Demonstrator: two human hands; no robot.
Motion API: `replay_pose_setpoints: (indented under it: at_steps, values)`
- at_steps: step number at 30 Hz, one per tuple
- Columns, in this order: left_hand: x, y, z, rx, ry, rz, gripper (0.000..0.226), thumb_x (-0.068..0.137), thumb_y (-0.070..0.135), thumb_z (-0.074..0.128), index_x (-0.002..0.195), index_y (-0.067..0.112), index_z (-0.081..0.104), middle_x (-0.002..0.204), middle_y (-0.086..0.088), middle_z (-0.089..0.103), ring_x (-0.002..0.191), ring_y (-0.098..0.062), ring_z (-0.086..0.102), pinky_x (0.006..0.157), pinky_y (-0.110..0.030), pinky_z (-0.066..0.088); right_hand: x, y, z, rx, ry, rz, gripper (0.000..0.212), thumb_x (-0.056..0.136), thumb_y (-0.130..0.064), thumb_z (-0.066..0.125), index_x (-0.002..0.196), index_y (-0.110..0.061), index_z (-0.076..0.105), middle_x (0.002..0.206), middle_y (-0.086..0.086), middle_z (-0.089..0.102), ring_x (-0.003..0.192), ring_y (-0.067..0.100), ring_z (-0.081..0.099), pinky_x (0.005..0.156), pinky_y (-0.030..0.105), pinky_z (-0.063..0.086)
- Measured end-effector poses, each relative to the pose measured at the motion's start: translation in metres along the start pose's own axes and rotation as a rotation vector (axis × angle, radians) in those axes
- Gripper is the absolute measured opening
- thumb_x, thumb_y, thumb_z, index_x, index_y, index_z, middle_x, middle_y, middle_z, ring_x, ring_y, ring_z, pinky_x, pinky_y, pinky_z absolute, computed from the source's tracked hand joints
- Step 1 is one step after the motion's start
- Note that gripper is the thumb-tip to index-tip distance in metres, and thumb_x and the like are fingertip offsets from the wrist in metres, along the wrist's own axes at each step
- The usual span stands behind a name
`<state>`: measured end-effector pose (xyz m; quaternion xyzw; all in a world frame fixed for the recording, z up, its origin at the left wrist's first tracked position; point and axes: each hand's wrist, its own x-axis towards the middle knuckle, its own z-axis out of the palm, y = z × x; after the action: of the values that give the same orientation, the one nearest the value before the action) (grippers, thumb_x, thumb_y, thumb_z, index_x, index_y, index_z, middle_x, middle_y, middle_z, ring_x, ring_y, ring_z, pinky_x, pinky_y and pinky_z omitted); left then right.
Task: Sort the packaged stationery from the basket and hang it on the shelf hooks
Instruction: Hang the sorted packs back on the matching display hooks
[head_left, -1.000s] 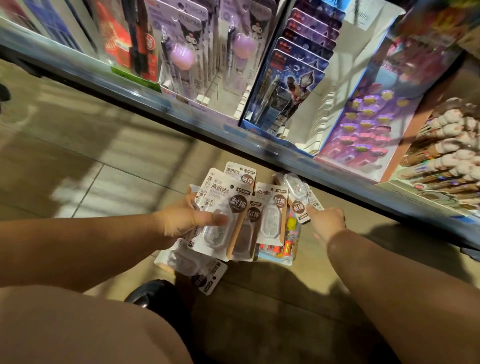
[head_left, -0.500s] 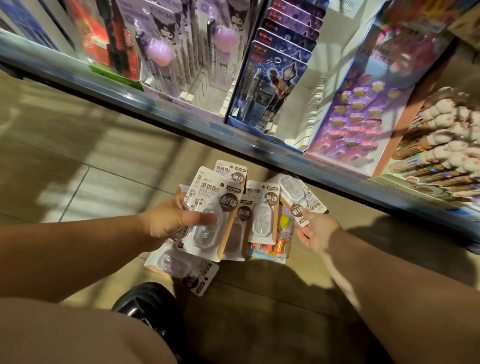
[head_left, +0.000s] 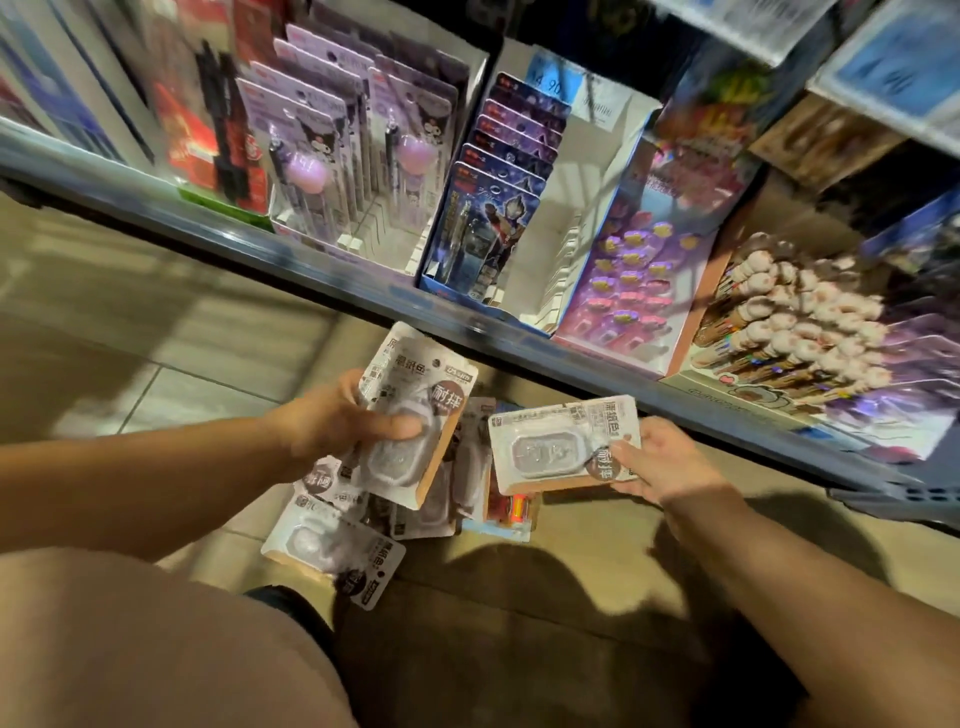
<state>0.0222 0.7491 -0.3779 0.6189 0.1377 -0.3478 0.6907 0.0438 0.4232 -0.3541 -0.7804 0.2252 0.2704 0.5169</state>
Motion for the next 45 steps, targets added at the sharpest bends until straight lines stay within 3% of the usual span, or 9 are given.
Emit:
replay_pose_setpoints:
  at_steps: [8,16,20,26,29,32,35,40,45]
  values:
    - [-0.041,0.080,0.009,0.148,0.037,0.165,0.041,0.071,0.009,0.082,0.109,0.006,0.064,0.101,-0.017,0.073,0.083,-0.028,0.072,0.065,-0.032,0.058,-0.033,-0.123,0.012,0.002,-0.223,-0.383,0.011,0.091,-0.004,0.057,0.087,-0.012,0.064,0.077,0.002,0.069,0.067,0.010,0.065,0.062,0.022,0.055]
    - [-0.104,0.133,0.041,0.103,0.059,0.283,0.052,0.065,0.025,0.089,0.111,0.013,0.068,0.112,-0.021,0.070,0.105,-0.053,0.061,0.095,-0.061,0.043,-0.089,-0.211,0.016,-0.340,-0.330,-0.729,0.007,0.091,-0.017,0.064,0.093,-0.024,0.066,0.089,-0.005,0.071,0.075,0.000,0.065,0.069,0.012,0.048]
    - [-0.129,0.163,0.070,0.066,0.099,0.357,0.044,0.075,0.009,0.076,0.117,0.011,0.063,0.111,-0.011,0.073,0.102,-0.031,0.069,0.092,-0.046,0.055,-0.113,-0.231,0.003,-0.294,-0.322,-0.817,0.011,0.090,-0.018,0.065,0.096,-0.026,0.067,0.096,-0.005,0.072,0.091,0.014,0.067,0.085,0.030,0.053]
    - [-0.144,0.189,0.117,-0.003,0.168,0.434,0.045,0.078,0.013,0.074,0.122,0.009,0.062,0.112,-0.010,0.072,0.103,-0.030,0.069,0.094,-0.049,0.053,-0.148,-0.237,-0.021,0.025,-0.081,-0.914,0.029,0.088,-0.021,0.069,0.110,-0.024,0.050,0.093,-0.002,0.066,0.081,0.012,0.067,0.074,0.031,0.055]
    - [-0.141,0.206,0.151,-0.010,0.201,0.488,0.047,0.071,0.020,0.077,0.115,0.012,0.065,0.102,-0.008,0.075,0.087,-0.026,0.074,0.069,-0.040,0.061,-0.159,-0.238,-0.048,0.109,-0.011,-0.872,0.037,0.089,-0.030,0.067,0.115,-0.019,0.045,0.089,-0.008,0.061,0.073,0.002,0.061,0.063,0.016,0.050]
    - [-0.129,0.220,0.185,-0.061,0.220,0.549,0.033,0.078,0.012,0.074,0.109,0.009,0.066,0.090,-0.010,0.076,0.060,-0.015,0.071,0.044,-0.019,0.049,-0.163,-0.232,-0.082,0.109,-0.121,-0.784,0.044,0.084,-0.035,0.071,0.117,-0.015,0.051,0.104,-0.001,0.065,0.095,0.015,0.065,0.083,0.030,0.053]
    - [-0.113,0.229,0.211,-0.071,0.246,0.567,0.056,0.065,0.022,0.084,0.116,0.008,0.066,0.097,-0.011,0.075,0.074,-0.023,0.073,0.053,-0.026,0.053,-0.157,-0.223,-0.119,0.053,-0.268,-0.745,0.073,0.063,-0.034,0.083,0.125,-0.014,0.048,0.120,0.009,0.064,0.108,0.025,0.065,0.094,0.049,0.052]
    - [-0.094,0.240,0.258,-0.052,0.194,0.576,0.047,0.066,0.017,0.084,0.110,0.012,0.068,0.099,-0.015,0.075,0.086,-0.034,0.073,0.062,-0.040,0.059,-0.152,-0.202,-0.186,-0.197,-0.288,-0.704,0.103,0.055,-0.035,0.089,0.137,-0.039,0.028,0.137,-0.007,0.051,0.121,0.017,0.055,0.100,0.045,0.048]
    - [-0.073,0.252,0.306,-0.081,0.139,0.570,0.050,0.057,0.022,0.083,0.104,0.012,0.067,0.091,-0.011,0.076,0.078,-0.030,0.074,0.057,-0.041,0.058,-0.161,-0.182,-0.237,-0.136,-0.149,-0.637,0.080,0.053,-0.031,0.087,0.121,-0.013,0.048,0.120,0.010,0.063,0.108,0.026,0.065,0.093,0.054,0.051]
